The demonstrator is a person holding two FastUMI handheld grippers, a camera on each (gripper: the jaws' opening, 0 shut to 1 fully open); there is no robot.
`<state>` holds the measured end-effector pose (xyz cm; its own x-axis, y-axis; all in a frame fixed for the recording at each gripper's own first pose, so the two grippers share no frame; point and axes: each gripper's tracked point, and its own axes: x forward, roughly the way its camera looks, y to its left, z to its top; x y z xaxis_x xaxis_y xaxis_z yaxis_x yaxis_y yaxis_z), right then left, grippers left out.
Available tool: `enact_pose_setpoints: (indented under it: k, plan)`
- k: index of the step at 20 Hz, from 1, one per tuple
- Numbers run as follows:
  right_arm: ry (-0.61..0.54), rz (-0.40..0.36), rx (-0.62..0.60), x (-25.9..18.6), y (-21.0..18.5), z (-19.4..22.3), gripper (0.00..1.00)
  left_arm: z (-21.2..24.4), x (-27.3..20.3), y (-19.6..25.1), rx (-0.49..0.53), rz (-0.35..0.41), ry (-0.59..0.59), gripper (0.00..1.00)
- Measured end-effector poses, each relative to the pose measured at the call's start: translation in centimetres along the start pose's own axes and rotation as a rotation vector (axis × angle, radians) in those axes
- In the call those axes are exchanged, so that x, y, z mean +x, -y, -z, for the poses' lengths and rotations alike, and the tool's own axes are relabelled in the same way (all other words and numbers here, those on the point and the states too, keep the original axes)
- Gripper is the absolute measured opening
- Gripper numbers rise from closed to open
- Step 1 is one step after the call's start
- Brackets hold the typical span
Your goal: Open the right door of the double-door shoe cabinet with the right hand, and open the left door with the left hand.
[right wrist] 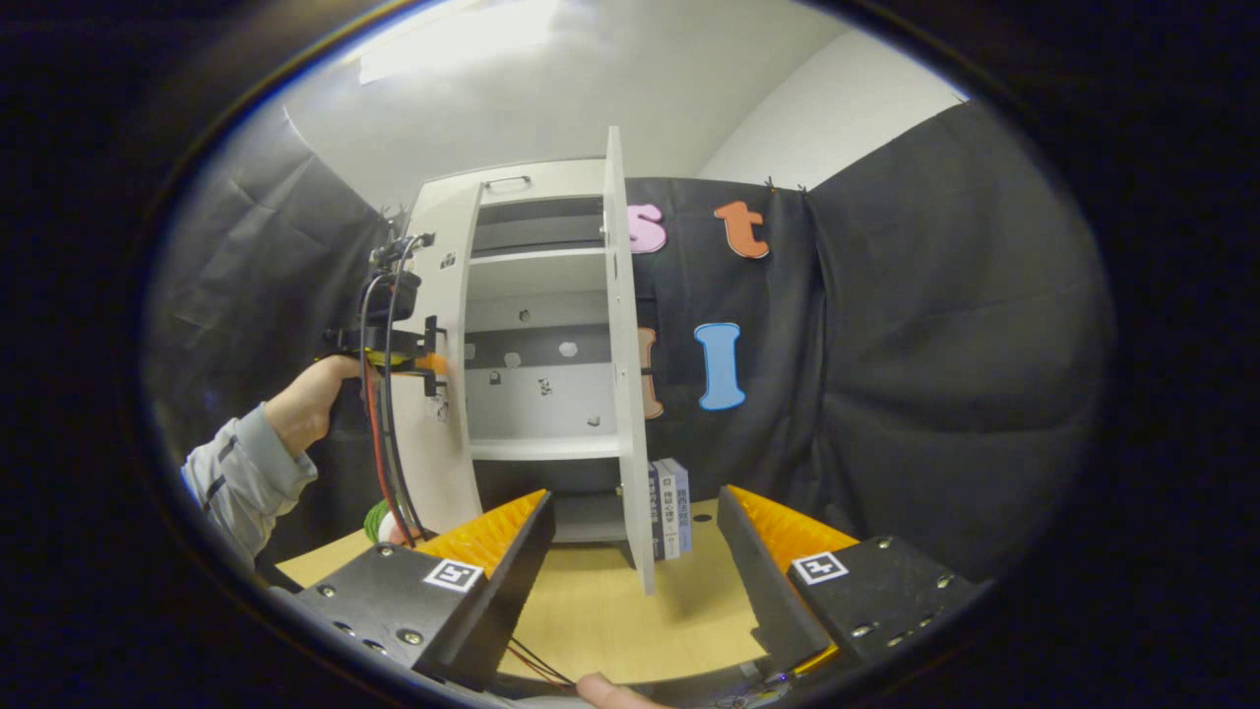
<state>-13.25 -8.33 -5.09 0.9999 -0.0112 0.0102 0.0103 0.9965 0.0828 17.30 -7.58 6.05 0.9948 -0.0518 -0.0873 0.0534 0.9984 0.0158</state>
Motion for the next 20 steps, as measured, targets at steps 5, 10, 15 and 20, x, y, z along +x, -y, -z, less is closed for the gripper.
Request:
enact_pose_setpoints:
  k: [5,10,15,20]
  plan:
    - [-0.014,-0.035,-0.016,0.7,-1.6,0.4,0.98,-0.2,-2.9,-1.8,-0.006,0.015,0.034,0.23]
    - [-0.060,-0.007,0.009,2.0,-1.5,2.3,0.98,-0.2,-5.2,-3.8,0.014,0.011,0.040,0.23]
    - [-0.070,-0.009,0.009,2.3,-2.1,2.6,0.98,-0.2,-6.8,-5.7,0.035,-0.011,0.047,0.23]
    - [-0.071,-0.029,0.000,2.1,-3.1,2.7,0.98,-0.1,-7.7,-6.8,0.035,-0.020,0.051,0.19]
